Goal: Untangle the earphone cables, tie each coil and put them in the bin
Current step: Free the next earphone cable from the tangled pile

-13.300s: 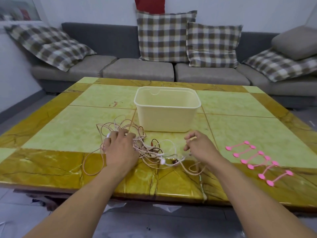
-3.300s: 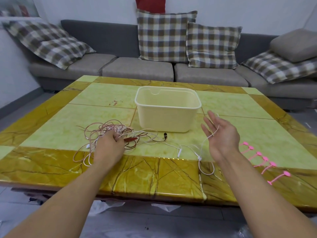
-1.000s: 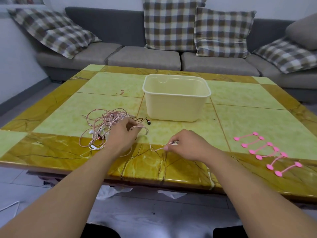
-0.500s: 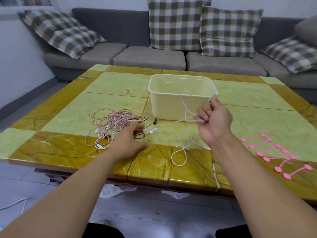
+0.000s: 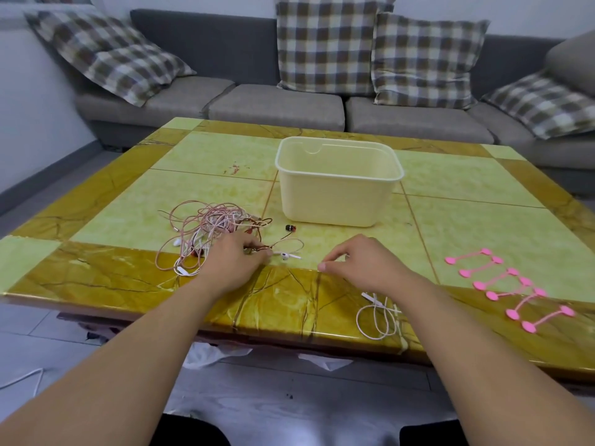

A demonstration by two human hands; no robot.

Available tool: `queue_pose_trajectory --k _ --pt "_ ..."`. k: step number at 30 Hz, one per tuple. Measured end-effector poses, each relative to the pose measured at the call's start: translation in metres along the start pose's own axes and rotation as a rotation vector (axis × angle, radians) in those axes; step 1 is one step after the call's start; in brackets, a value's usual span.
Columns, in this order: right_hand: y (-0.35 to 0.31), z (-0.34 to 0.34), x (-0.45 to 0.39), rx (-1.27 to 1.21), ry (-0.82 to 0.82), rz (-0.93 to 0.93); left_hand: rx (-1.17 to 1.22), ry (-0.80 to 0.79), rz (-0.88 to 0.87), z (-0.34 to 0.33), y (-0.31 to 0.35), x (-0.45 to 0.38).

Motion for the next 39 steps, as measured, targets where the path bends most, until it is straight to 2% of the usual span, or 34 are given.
queue_pose_trajectory --k 5,9,11,15,20,25,33,39 --pt "-0.01 -0.014 -0.008 0.049 -0.025 0.036 0.038 -0.01 0.001 0.002 0.01 0.006" --pt "-0.018 -0.015 -0.012 -0.004 0.192 -0.044 0.12 -0.061 0.008 -0.001 0.018 0.009" --pt "-0.019 -0.015 -0.012 -0.022 0.246 -0.066 0.149 -0.091 0.013 -0.002 0.019 0.009" --pt "-0.019 -0.02 -0.014 -0.044 0.243 -0.097 0.145 -0.088 0.003 -0.006 0.018 0.009" --pt "-0.022 -0.022 -0.016 -0.244 0.2 -0.106 0.096 -0.111 -0.073 -0.012 0.009 0.005" --pt "-0.024 -0.023 -0.013 -0.302 0.201 -0.091 0.086 -0.117 -0.088 -0.013 0.009 0.006" --pt "-0.031 -0.034 -0.018 -0.036 0.179 -0.091 0.049 -0.107 -0.111 -0.017 0.01 0.006" --pt "-0.036 -0.036 -0.025 0.03 0.185 -0.092 0.017 -0.145 -0.152 -0.016 0.009 0.007"
Point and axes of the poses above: each hand's wrist, its own x-axis away from the middle knuckle, its own z-axis out of the back of the hand, y = z × x, the point moved 1 cm from there along -x, towards the middle knuckle, and after that the axes turned 12 degrees about x, right-handed, at the moved point
